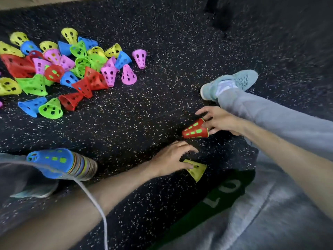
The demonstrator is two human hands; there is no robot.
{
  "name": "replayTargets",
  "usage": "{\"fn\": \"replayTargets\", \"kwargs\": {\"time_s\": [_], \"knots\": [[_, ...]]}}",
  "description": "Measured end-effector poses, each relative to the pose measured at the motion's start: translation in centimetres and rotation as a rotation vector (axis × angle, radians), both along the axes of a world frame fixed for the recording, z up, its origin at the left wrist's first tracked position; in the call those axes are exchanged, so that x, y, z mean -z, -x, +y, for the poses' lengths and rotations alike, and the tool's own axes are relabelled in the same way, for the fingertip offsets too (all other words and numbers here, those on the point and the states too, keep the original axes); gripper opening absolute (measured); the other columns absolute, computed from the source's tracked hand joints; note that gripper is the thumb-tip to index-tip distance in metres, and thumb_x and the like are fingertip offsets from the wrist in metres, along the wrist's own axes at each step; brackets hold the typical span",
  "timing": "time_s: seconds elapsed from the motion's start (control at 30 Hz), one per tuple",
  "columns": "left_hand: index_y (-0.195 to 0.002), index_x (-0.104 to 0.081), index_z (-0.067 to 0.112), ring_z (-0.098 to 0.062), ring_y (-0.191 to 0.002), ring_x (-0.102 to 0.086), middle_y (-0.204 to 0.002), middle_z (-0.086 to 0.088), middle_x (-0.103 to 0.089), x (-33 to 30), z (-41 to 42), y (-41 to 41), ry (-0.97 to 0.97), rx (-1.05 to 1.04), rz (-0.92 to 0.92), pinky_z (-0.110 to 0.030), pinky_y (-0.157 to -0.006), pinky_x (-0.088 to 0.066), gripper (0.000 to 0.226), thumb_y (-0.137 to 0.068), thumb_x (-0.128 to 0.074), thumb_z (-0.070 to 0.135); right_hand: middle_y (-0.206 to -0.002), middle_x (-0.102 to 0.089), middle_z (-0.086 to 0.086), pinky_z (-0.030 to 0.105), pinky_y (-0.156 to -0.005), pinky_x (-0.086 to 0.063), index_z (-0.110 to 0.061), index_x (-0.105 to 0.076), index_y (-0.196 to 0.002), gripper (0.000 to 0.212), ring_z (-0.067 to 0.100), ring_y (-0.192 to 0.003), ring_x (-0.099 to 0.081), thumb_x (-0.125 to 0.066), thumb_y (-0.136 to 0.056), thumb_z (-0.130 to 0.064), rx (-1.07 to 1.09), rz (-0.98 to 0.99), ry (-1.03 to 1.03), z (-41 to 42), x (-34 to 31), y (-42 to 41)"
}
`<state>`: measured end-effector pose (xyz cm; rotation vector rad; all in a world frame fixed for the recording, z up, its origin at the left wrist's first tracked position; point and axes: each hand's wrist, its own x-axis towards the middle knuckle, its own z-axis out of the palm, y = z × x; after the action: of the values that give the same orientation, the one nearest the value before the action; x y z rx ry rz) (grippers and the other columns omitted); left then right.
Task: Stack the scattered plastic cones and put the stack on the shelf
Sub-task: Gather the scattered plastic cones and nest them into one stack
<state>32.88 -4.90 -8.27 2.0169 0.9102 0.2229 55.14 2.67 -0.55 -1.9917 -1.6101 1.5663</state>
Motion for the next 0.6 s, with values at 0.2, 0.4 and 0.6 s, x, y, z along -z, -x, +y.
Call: {"fn": "replayTargets", "kwargs": {"time_s": [0.2,0.4,0.6], "knots": [[-0.146,-0.051,0.030,-0.007,-0.132,-0.049,-0.144,0.012,-0.057,3.6,-1.9,-0.6,-0.047,0.037,0.082,-0.033,-0.119,-0.034,0.062,-0.090,-0.077,0.028,-0.121,-0.051,0.010,0.027,-0.068,-0.061,-0.020,-0.057,-0.133,0.048,0.020,-0.100,-0.062,-0.062,-0.093,0.007,-0.026,-0.022,0.014,0.0,0.7,0.3],[-0.147,-0.047,0.032,-0.013,-0.131,-0.049,-0.139,0.009,-0.060,4.3,-2.2,-0.6,-0.098,-0.016,0.214,-0.037,-0.118,-0.033,0.055,-0.096,-0.068,0.031,-0.111,-0.050,0.002,0.024,-0.064,-0.058,-0.023,-0.059,-0.130,0.047,0.015,-0.091,-0.061,-0.059,-0.094,0.008,-0.068,-0.025,0.019,0.2,0.7,1.9],[-0.141,-0.056,0.030,-0.015,-0.128,-0.047,-0.131,0.006,-0.057,5.3,-3.5,-1.0,-0.077,-0.056,0.314,-0.035,-0.114,-0.035,0.048,-0.097,-0.061,0.049,-0.103,-0.052,0.001,0.022,-0.060,-0.057,-0.021,-0.060,-0.129,0.046,0.013,-0.090,-0.060,-0.056,-0.094,0.010,-0.052,-0.043,0.017,-0.7,0.8,2.2]]}}
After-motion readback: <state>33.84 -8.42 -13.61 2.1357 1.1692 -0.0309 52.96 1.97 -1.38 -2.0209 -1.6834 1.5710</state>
